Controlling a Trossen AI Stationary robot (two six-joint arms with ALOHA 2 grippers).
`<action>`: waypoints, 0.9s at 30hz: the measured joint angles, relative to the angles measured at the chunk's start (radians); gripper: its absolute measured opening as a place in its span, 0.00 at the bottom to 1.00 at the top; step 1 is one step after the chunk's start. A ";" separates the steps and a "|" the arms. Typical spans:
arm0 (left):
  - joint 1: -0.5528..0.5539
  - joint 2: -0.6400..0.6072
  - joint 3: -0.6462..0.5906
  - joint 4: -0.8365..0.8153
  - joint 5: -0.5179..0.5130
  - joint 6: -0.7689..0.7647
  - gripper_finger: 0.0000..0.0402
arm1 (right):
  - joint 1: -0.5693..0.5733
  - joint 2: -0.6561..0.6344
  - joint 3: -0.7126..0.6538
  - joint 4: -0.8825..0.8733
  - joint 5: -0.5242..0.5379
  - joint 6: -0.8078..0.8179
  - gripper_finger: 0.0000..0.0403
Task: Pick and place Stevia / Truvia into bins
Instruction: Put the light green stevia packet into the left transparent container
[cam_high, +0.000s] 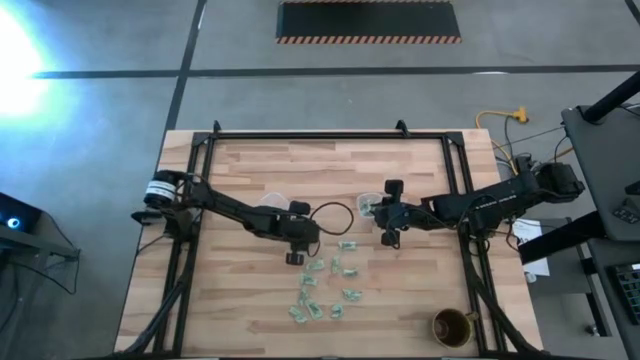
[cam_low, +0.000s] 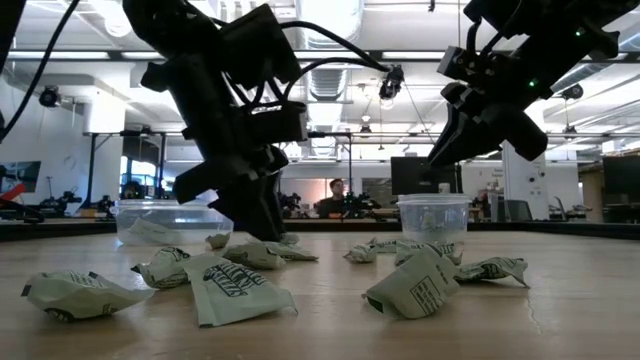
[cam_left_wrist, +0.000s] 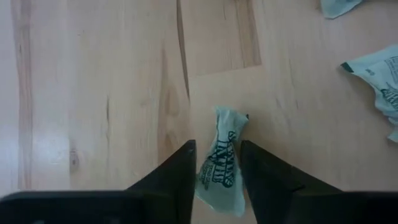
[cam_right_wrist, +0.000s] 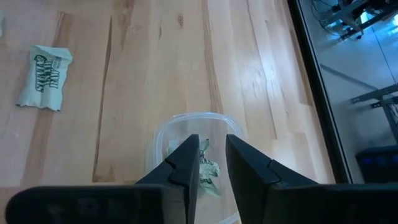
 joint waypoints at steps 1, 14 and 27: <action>0.000 0.000 0.000 -0.001 0.000 0.000 0.23 | 0.000 0.000 0.000 0.000 -0.001 0.000 0.17; -0.004 -0.002 0.022 -0.004 -0.099 0.008 0.01 | 0.000 0.000 0.000 0.000 -0.001 0.001 0.16; -0.106 -0.122 0.042 -0.126 -0.509 -0.039 0.02 | 0.000 0.000 -0.001 -0.003 -0.001 0.005 0.15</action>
